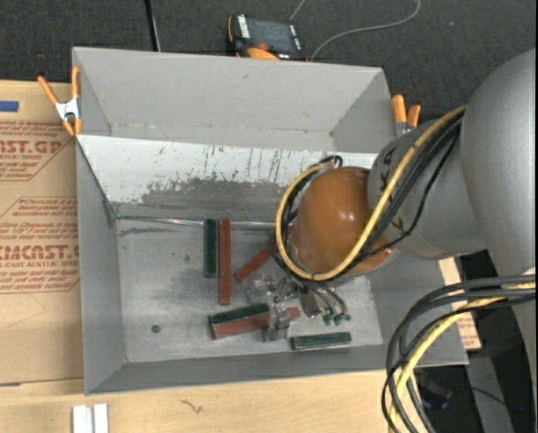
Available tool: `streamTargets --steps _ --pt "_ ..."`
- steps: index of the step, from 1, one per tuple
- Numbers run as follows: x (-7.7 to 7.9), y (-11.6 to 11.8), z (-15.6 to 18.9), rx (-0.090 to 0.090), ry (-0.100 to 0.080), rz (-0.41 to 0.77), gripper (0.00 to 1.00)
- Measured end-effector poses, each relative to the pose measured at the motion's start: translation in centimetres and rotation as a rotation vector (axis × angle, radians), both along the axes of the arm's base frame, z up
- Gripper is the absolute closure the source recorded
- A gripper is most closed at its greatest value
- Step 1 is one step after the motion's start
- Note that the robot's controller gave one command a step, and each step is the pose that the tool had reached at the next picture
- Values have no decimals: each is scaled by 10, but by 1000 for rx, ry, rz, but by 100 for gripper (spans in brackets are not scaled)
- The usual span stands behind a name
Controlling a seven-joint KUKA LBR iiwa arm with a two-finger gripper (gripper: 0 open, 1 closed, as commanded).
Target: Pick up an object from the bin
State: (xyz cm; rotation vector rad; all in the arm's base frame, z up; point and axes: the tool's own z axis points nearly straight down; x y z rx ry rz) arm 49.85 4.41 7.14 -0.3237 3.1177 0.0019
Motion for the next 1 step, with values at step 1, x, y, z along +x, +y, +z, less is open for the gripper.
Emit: streamTargets --steps 1 --pt "31 22 180 -2 -4 162 100"
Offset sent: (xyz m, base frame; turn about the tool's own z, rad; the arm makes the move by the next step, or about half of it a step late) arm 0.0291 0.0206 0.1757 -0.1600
